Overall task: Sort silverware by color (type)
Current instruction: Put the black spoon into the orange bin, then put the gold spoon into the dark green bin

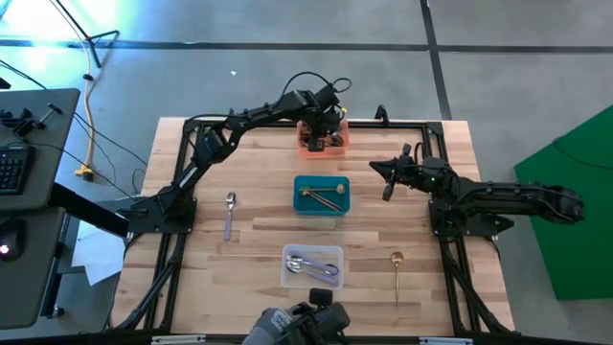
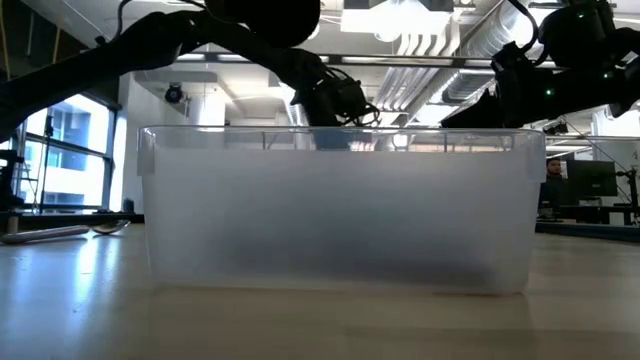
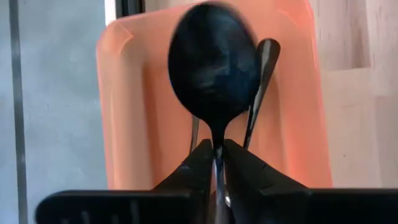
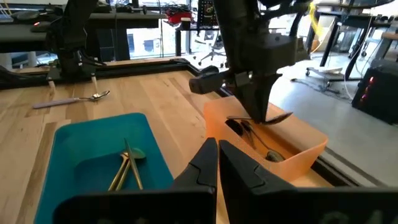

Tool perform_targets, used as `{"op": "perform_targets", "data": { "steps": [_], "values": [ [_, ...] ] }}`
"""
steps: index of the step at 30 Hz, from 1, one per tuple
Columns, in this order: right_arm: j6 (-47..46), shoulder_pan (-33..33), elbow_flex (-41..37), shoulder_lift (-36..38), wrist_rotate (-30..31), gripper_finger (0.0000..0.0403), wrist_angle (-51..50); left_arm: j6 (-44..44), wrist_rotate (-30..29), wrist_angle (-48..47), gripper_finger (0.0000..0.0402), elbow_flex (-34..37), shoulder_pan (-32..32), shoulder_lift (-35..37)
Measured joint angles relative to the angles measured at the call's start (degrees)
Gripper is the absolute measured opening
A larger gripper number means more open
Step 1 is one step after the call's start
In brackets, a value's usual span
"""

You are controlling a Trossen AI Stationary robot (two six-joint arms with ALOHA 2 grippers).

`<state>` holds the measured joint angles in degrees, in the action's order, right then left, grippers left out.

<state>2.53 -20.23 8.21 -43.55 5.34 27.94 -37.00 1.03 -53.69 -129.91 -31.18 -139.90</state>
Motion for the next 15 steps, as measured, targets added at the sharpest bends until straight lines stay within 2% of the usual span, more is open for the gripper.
{"op": "perform_targets", "data": {
  "steps": [6, 9, 12, 15],
  "values": [
    [-2.6, 0.0, 0.0, 0.0, 0.0, 0.0, -2.1, 2.1, 0.2, 0.2, 0.0079, 0.0, 0.0, 0.6],
    [-4.1, 0.0, 0.0, 0.0, 0.0, 0.0, -2.2, 5.9, 0.6, -0.9, 0.0087, 0.0, 0.1, 2.2],
    [-5.5, 0.0, 0.5, 0.1, -0.5, 0.0, -4.5, 8.4, 3.1, -3.4, 0.0073, 0.0, 0.3, 2.5],
    [-7.5, 0.0, 3.5, 0.0, -0.3, 0.0, -12.0, 9.9, 7.9, -2.2, 0.004, 1.2, 0.5, 3.1]
  ]
}}
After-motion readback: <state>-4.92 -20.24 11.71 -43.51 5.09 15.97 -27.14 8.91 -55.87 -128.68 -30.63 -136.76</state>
